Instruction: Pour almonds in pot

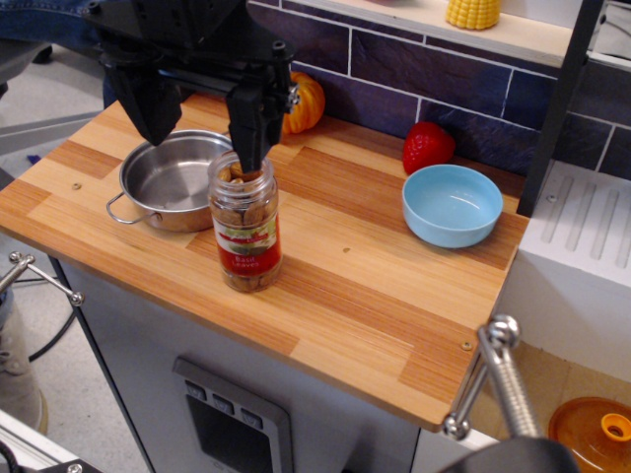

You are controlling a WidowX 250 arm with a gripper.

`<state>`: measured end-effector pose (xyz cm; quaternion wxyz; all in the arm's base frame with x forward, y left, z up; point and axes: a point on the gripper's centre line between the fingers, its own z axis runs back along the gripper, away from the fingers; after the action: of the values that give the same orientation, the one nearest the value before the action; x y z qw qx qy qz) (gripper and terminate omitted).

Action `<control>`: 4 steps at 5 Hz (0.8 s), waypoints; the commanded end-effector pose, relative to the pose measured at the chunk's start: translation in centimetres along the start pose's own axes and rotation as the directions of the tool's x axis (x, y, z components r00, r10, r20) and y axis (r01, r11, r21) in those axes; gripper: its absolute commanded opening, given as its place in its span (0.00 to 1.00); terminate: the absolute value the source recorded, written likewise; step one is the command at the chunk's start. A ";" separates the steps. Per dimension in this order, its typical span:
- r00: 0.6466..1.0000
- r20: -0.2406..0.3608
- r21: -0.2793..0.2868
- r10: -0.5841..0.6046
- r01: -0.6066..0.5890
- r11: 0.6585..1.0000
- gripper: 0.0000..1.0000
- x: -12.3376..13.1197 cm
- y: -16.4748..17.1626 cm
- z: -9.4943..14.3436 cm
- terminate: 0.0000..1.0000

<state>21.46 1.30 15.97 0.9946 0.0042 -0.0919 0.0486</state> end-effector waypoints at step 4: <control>0.941 -0.095 -0.020 -0.325 0.325 0.946 1.00 5.0 -2.9 3.3 0.00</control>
<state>25.87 -1.40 18.82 0.9890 0.0257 0.0069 -0.1454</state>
